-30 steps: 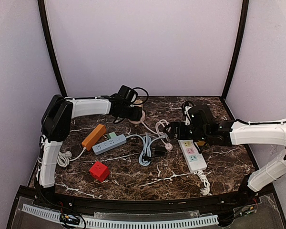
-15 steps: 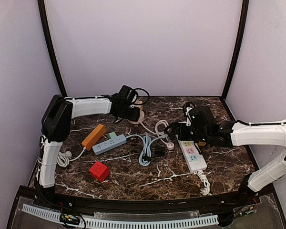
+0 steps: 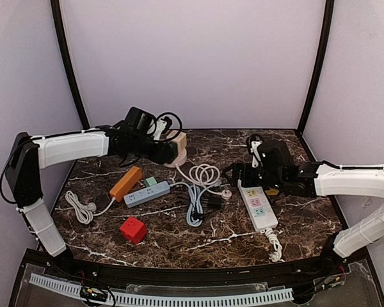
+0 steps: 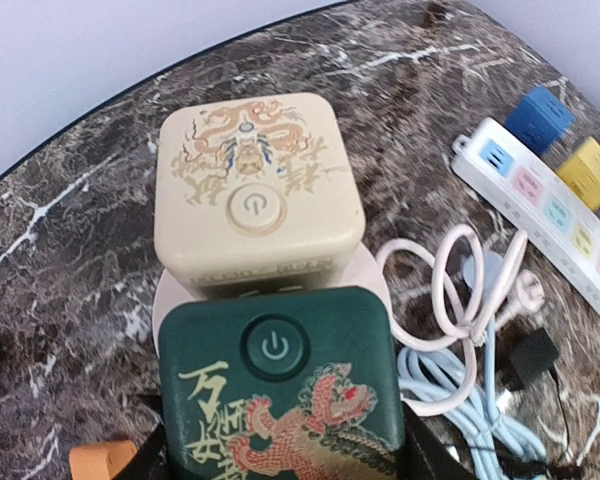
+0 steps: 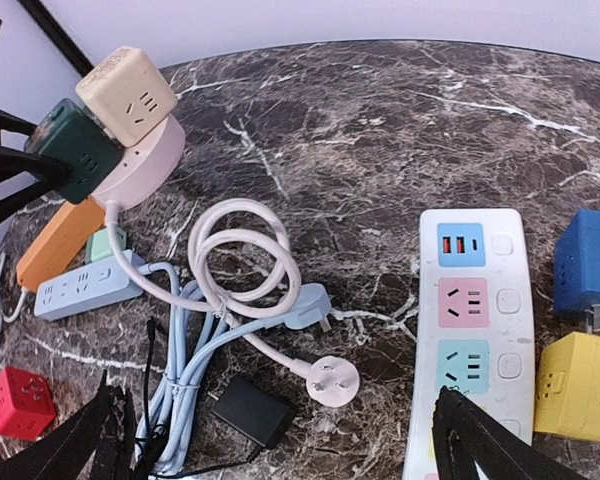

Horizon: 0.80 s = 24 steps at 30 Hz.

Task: Pull the plug off the socket
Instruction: Move the socket to the center of the board.

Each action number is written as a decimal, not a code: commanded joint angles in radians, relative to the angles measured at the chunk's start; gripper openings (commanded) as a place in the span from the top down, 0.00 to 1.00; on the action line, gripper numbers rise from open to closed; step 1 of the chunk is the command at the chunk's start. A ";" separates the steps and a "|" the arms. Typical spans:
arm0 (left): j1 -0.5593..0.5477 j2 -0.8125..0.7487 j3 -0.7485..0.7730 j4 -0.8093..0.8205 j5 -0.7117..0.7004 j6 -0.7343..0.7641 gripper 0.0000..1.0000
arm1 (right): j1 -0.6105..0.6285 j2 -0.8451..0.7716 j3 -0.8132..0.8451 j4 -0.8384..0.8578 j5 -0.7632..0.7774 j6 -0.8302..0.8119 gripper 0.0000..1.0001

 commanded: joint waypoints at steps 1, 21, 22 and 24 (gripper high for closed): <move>-0.002 -0.210 -0.205 0.100 0.243 0.078 0.99 | -0.005 0.022 0.040 0.016 -0.113 -0.119 0.03; -0.054 -0.304 -0.405 -0.087 0.436 0.184 0.99 | 0.155 0.268 0.254 -0.020 -0.156 -0.111 0.08; -0.055 -0.301 -0.407 -0.087 0.425 0.187 1.00 | 0.167 0.288 0.267 -0.021 -0.152 -0.110 0.09; -0.064 -0.295 -0.414 -0.084 0.409 0.193 0.99 | 0.190 0.324 0.293 -0.017 -0.148 -0.110 0.11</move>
